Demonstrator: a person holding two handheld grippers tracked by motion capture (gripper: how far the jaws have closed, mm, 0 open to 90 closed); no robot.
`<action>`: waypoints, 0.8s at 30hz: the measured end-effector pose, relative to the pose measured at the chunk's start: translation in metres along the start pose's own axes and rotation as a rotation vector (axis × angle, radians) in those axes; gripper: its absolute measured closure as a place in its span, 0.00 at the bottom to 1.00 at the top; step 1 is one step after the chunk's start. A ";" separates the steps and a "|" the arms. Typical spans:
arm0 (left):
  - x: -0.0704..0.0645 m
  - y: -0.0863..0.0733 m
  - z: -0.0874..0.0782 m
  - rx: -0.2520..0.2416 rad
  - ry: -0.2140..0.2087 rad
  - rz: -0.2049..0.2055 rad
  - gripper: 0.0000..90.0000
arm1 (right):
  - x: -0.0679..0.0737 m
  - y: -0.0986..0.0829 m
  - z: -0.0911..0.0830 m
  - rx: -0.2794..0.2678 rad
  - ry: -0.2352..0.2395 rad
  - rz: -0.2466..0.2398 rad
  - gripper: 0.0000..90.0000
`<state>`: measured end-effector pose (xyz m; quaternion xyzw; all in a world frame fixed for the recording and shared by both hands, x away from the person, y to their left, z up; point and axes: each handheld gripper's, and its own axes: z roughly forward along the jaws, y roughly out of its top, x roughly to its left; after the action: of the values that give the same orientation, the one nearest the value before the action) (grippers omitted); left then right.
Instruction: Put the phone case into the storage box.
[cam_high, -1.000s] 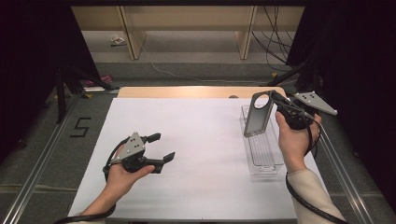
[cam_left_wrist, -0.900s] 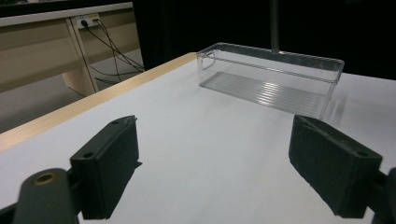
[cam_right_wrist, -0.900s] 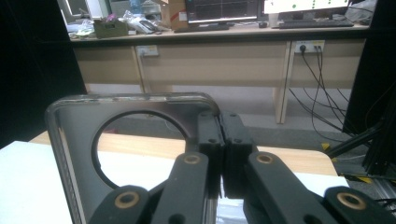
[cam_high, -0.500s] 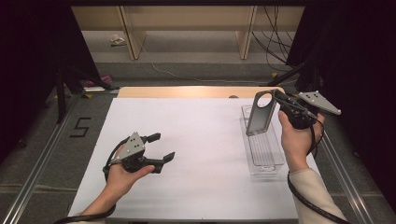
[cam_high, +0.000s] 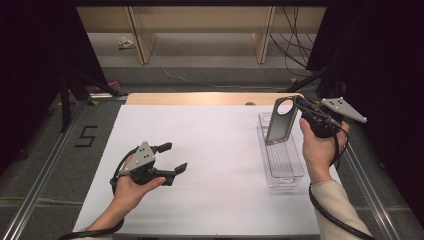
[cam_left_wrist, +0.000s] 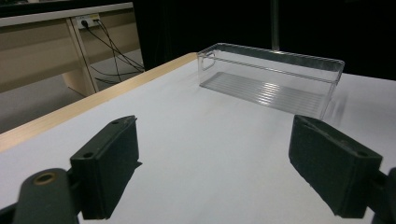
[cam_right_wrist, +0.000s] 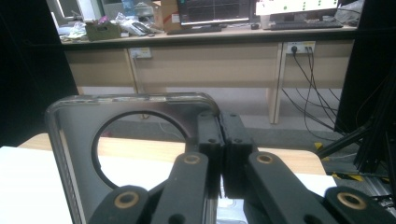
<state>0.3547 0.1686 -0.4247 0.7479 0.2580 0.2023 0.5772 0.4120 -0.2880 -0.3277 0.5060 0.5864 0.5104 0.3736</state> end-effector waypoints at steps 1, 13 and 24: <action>0.000 0.000 0.000 0.000 0.000 0.000 0.18 | 0.000 0.000 0.000 0.000 -0.001 -0.001 0.99; 0.000 0.000 0.000 0.001 -0.001 -0.001 0.18 | -0.001 -0.001 0.001 0.001 -0.005 -0.004 0.99; 0.000 0.000 0.001 0.002 -0.001 0.000 0.18 | -0.003 0.000 0.002 0.002 -0.009 -0.004 0.99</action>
<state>0.3548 0.1681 -0.4252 0.7485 0.2579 0.2015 0.5767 0.4147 -0.2908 -0.3284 0.5077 0.5863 0.5066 0.3767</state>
